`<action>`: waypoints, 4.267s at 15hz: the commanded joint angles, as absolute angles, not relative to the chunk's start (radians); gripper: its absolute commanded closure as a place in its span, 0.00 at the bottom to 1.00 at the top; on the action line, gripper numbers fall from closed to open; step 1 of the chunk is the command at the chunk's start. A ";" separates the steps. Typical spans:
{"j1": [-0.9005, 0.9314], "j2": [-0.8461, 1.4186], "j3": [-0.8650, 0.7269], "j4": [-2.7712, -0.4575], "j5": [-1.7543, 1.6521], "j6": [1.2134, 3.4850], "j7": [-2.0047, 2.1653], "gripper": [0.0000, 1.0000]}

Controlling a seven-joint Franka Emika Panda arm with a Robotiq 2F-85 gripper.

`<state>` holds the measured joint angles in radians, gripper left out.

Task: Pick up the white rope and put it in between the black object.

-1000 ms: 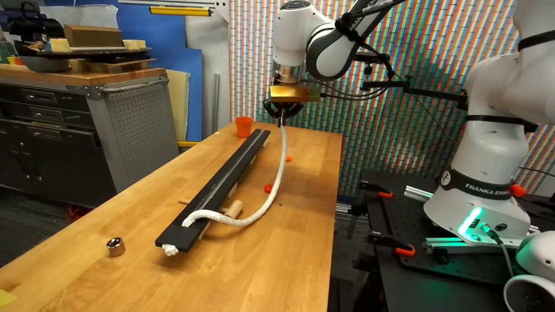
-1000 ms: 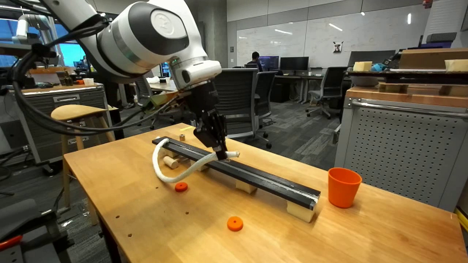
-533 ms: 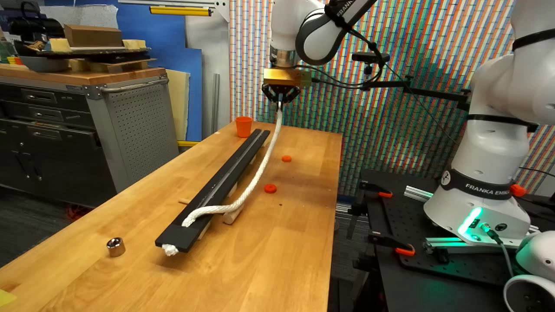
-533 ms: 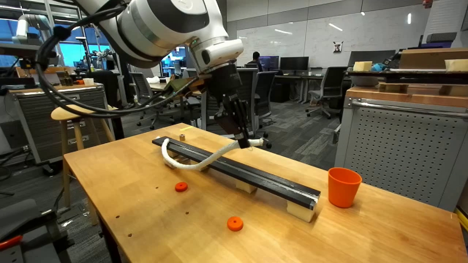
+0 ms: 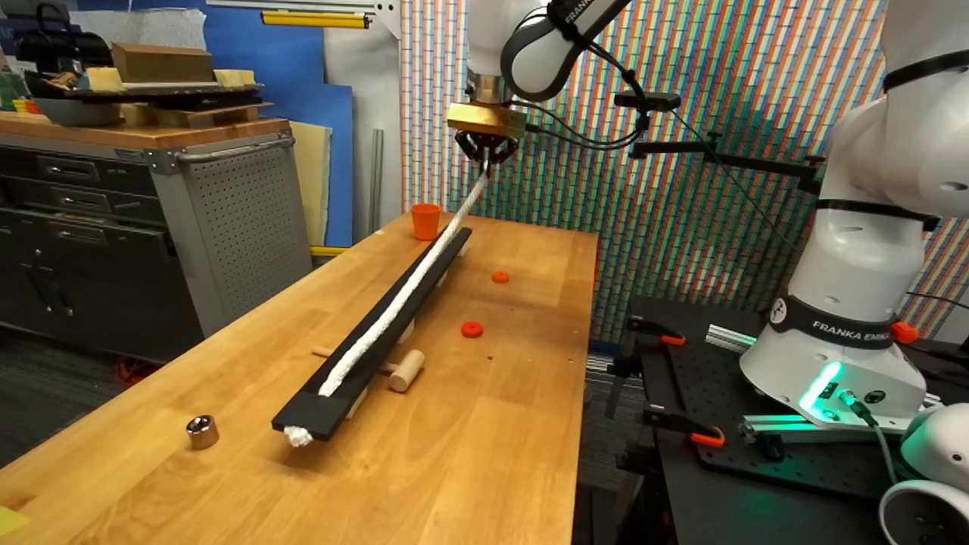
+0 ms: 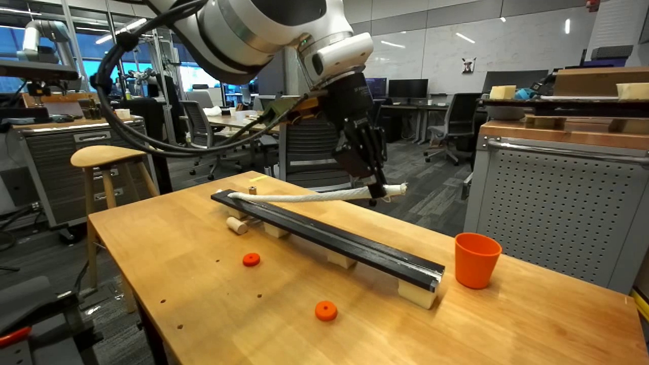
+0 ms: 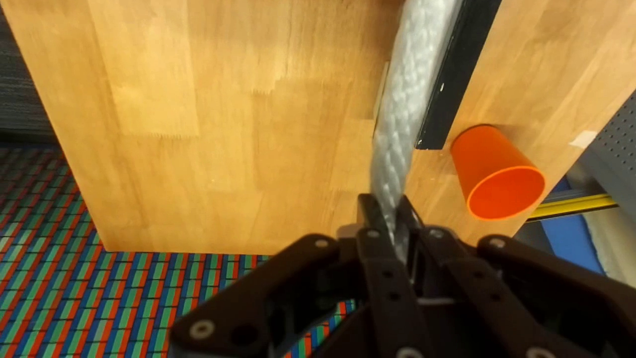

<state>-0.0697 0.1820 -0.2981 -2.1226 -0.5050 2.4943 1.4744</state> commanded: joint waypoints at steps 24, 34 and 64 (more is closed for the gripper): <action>-0.064 0.691 -0.321 -1.691 -0.344 2.392 1.473 0.97; -0.060 0.761 -0.329 -1.617 -0.325 2.397 1.483 0.97; 0.019 0.590 -0.390 -1.792 -0.371 2.543 1.473 0.00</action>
